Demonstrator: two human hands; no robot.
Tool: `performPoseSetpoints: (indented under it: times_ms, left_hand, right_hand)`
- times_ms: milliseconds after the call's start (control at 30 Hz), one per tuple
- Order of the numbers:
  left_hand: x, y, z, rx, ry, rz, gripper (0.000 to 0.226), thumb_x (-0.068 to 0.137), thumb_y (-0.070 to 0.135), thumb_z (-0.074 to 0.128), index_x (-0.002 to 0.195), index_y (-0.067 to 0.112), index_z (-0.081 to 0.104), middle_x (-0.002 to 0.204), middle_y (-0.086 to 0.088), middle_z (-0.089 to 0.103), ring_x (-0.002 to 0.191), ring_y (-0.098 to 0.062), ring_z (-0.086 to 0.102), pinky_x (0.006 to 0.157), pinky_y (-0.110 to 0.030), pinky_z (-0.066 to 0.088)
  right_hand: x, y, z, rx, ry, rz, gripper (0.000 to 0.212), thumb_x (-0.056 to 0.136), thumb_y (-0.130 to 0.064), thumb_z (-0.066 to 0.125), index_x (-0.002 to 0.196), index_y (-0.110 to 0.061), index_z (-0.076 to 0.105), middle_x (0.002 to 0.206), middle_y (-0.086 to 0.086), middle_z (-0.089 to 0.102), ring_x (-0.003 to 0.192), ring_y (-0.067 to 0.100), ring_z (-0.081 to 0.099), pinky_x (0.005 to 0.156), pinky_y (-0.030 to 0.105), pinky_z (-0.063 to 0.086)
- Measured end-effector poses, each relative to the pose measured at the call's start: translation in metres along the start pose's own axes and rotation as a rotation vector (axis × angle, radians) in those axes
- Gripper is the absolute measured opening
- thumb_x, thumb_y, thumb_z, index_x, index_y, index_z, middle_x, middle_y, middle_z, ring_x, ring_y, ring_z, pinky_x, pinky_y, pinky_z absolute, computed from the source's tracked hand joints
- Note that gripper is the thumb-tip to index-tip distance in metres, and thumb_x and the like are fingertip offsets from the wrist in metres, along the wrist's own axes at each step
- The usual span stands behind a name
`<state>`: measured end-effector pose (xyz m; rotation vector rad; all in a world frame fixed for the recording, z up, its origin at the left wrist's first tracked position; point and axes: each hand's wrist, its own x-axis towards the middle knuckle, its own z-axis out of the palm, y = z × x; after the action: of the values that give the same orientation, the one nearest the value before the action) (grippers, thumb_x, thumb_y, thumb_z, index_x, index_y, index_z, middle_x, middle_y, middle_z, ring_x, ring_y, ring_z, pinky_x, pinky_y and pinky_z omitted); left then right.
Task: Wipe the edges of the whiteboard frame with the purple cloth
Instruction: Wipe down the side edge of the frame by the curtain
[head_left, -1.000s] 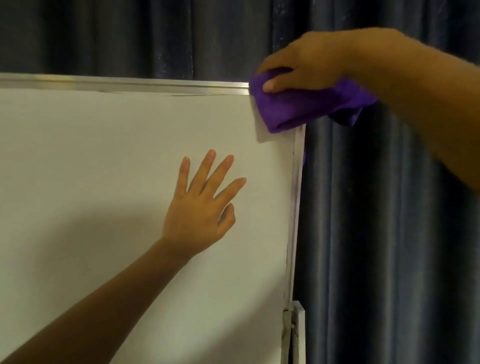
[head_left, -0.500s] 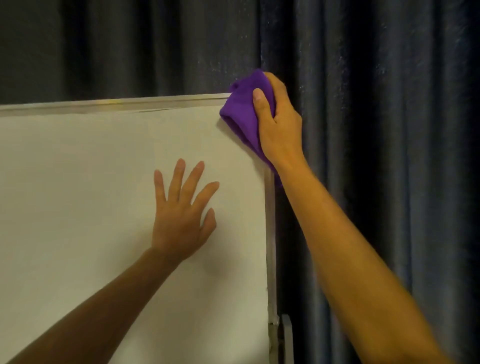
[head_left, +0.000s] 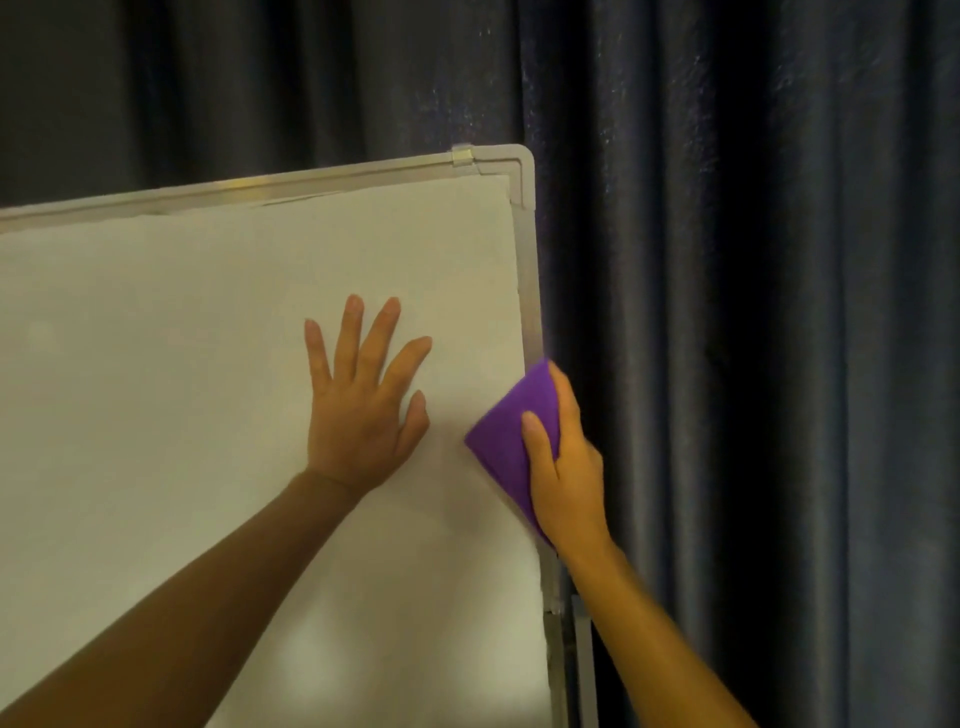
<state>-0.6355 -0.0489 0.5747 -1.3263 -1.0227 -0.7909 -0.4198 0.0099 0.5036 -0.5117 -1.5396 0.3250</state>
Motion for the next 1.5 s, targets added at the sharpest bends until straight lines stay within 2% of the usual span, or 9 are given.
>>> performPoseSetpoints:
  times_ms: [133,367,600,833,967,1133,1267,1400,1500]
  left_hand:
    - [0.000,-0.002,-0.003,0.024,-0.043,0.011,0.052,0.099,0.037,0.050,0.148,0.018,0.046,0.167,-0.023,0.034,0.156,-0.053,0.025,0.119,-0.081,0.017]
    - [-0.001,-0.004,-0.012,0.063,-0.128,0.040,0.062,0.103,0.046,0.048,0.157,0.019,0.036,0.170,-0.023,0.029,0.156,-0.053,0.023,0.118,-0.081,0.019]
    - [-0.001,-0.003,-0.003,0.081,-0.105,0.020,0.063,0.106,0.050,0.044,0.161,0.022,0.031,0.170,-0.022,0.029,0.156,-0.053,0.024,0.118,-0.081,0.018]
    - [-0.004,-0.011,0.007,0.132,-0.111,0.043,0.076,0.103,0.058,0.050,0.167,0.026,0.022,0.173,-0.020,0.023,0.158,-0.051,0.020,0.120,-0.079,0.016]
    - [-0.002,-0.012,0.008,0.137,-0.147,0.035,0.073,0.105,0.060,0.044,0.167,0.027,0.023,0.175,-0.017,0.019,0.160,-0.048,0.017,0.123,-0.076,0.014]
    - [0.007,-0.015,0.019,0.086,-0.278,0.014,0.067,0.109,0.059,0.028,0.166,0.025,0.023,0.176,-0.014,0.013,0.162,-0.044,0.010,0.124,-0.074,0.013]
    - [0.006,-0.002,0.031,0.049,-0.391,-0.079,0.071,0.107,0.063,0.010,0.167,0.027,0.018,0.178,-0.010,0.006,0.164,-0.040,0.003,0.126,-0.072,0.010]
    - [0.012,0.016,0.044,-0.033,-0.469,-0.222,0.072,0.104,0.065,0.024,0.166,0.029,0.021,0.178,-0.005,0.002,0.165,-0.036,-0.002,0.128,-0.069,0.004]
    - [0.017,0.016,0.046,-0.079,-0.519,-0.273,0.069,0.104,0.061,0.036,0.165,0.030,0.023,0.179,-0.004,0.001,0.165,-0.035,-0.005,0.129,-0.068,0.003]
  right_hand:
    - [-0.034,0.019,0.002,0.056,-0.003,0.117,0.051,0.086,-0.081,0.032,0.132,-0.075,0.012,0.110,-0.037,0.051,0.100,0.007,0.064,0.068,0.017,0.058]
    - [0.059,-0.051,-0.006,0.059,0.056,-0.063,0.054,0.096,-0.064,0.039,0.146,-0.056,0.020,0.128,-0.023,0.052,0.106,0.002,0.058,0.088,0.033,0.057]
    - [0.157,-0.102,0.000,-0.003,0.185,-0.203,0.059,0.101,-0.052,0.040,0.153,-0.028,0.028,0.140,-0.003,0.055,0.098,-0.005,0.049,0.076,0.004,0.038]
    - [0.051,-0.034,0.002,-0.016,0.072,-0.046,0.054,0.098,-0.066,0.032,0.148,-0.055,0.014,0.128,-0.007,0.061,0.100,0.008,0.064,0.081,0.032,0.060]
    - [-0.018,0.000,0.000,0.005,-0.011,0.109,0.054,0.095,-0.070,0.031,0.145,-0.061,0.013,0.121,-0.008,0.064,0.097,0.010,0.066,0.074,0.036,0.062]
    - [-0.080,0.029,-0.007,-0.038,-0.115,0.283,0.059,0.094,-0.061,0.036,0.148,-0.055,0.013,0.115,-0.007,0.065,0.092,0.011,0.066,0.071,0.035,0.062]
    - [-0.113,0.041,-0.013,-0.322,-0.112,0.234,0.061,0.099,-0.045,0.042,0.149,-0.051,0.008,0.098,-0.013,0.057,0.074,0.003,0.055,0.065,0.020,0.057]
    - [-0.117,0.050,-0.029,-0.583,-0.234,0.217,0.053,0.104,-0.031,0.045,0.153,-0.028,0.027,0.089,0.000,0.067,0.072,0.009,0.060,0.066,0.027,0.057]
    - [-0.117,0.047,-0.041,-0.520,-0.268,0.189,0.048,0.103,-0.025,0.050,0.149,-0.025,0.036,0.091,0.004,0.069,0.073,0.013,0.062,0.068,0.031,0.058]
